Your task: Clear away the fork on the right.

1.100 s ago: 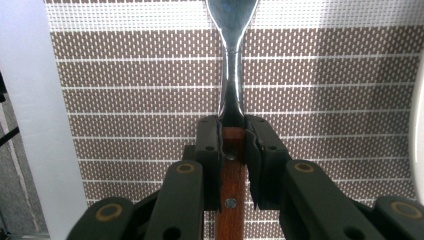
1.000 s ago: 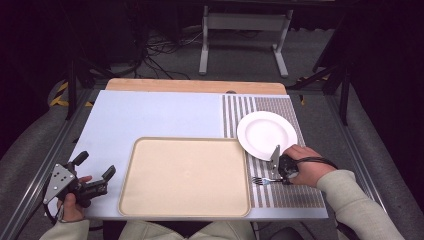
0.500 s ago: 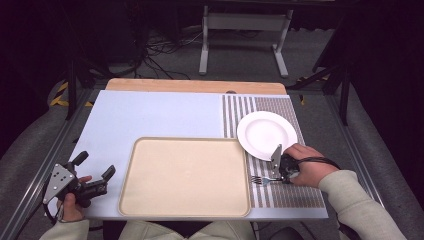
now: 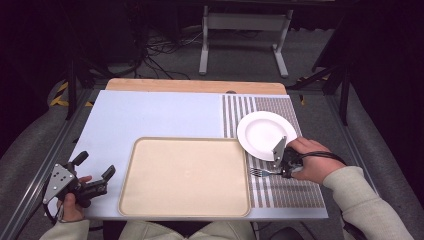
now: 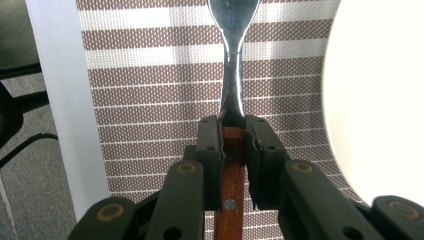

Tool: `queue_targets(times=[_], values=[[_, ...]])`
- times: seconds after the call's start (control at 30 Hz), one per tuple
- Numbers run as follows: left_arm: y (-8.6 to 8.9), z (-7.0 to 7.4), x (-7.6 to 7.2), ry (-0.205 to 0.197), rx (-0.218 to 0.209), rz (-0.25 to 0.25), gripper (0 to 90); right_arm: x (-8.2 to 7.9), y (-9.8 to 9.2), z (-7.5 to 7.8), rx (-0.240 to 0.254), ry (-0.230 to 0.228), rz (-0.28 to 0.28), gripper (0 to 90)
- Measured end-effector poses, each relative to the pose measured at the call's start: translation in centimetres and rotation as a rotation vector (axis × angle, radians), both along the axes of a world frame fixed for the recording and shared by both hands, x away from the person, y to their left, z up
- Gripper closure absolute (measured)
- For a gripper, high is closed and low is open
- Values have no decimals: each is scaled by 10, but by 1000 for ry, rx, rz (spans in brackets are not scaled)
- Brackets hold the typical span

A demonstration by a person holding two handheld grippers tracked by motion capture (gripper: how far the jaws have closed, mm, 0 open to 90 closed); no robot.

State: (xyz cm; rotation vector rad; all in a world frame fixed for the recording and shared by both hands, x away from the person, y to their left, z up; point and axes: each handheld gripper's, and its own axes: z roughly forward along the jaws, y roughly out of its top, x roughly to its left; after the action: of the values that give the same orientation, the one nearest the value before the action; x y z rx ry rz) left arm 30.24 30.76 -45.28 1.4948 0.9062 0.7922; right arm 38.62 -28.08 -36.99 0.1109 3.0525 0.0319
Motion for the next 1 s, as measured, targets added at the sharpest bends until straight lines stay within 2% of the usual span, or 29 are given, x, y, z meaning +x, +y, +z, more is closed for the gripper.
queue_targets(times=[0.17, 0.33, 0.4, 0.43, 0.6, 0.67, 0.73, 0.9, 1.0], values=[[0, 0, 0, 2, -1, 0, 0, -1, 2, 9, 26, -19, -23, 778], [0, 0, 0, 2, -1, 0, 0, 0, 4, 17, 40, -18, -44, 778], [0, 0, 0, 2, -1, -1, 0, -1, 6, 19, 86, -13, -120, 779], [0, 0, 0, 2, -1, -1, 0, 0, 6, 20, 101, -17, -122, 779], [0, 0, 0, 2, -1, 0, 0, 2, 11, 24, 149, -25, -203, 779], [0, 0, 0, 2, -1, 0, 0, 2, 13, 27, 176, -13, -233, 779], [0, 0, 0, 2, -1, 0, 0, 2, 15, 28, 203, -1, -288, 779], [0, 0, 0, 2, -1, 0, 0, 1, 24, 31, 263, 17, -355, 779], [0, 0, 0, 2, 0, -1, 0, 1, 27, 33, 276, 22, -375, 779]])
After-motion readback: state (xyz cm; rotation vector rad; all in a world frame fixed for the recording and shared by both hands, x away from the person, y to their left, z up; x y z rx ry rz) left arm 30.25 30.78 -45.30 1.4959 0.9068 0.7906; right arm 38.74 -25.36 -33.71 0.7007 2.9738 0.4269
